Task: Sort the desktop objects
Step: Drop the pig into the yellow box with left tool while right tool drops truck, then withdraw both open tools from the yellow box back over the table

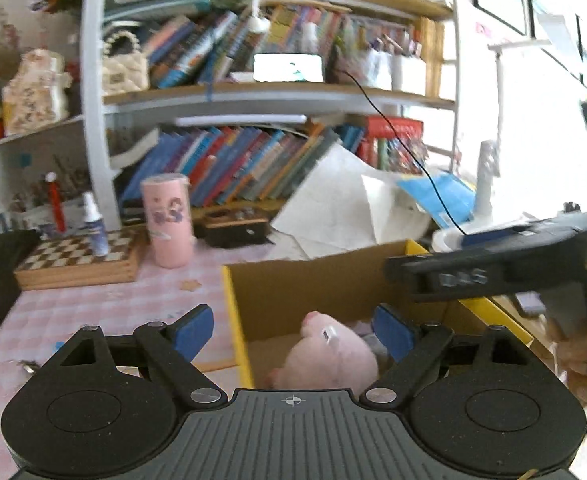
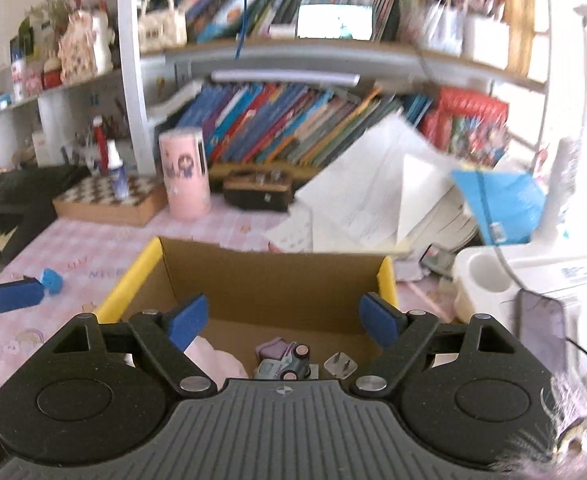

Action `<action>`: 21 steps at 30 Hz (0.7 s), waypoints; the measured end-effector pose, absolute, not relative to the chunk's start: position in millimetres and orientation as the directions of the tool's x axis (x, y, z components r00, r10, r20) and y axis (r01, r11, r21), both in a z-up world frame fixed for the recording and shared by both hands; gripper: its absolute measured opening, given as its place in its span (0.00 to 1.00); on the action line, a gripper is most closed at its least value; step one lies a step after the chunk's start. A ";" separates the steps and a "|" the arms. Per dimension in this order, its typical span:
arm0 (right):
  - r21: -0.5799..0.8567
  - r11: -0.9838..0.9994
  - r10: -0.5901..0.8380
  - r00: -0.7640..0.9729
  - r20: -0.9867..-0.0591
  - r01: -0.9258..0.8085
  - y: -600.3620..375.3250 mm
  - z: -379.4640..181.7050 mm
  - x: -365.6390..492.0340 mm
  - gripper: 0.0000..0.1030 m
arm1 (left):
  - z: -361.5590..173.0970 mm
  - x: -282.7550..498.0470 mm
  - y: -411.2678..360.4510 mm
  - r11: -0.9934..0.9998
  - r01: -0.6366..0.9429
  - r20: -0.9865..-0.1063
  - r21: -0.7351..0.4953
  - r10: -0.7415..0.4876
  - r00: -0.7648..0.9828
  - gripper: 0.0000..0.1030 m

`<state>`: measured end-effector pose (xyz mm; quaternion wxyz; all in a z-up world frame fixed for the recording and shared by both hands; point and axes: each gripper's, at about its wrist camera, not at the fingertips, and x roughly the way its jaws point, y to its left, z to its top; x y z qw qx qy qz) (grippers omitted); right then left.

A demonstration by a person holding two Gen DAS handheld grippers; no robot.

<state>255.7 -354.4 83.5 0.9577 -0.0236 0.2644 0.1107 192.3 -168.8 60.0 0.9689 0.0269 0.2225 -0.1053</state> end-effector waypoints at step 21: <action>0.027 1.000 -0.001 0.867 -0.499 0.016 -316.3 56.0 130.2 0.81 | 43.9 111.3 -78.8 0.996 0.089 -0.466 0.000 -0.079 0.881 0.88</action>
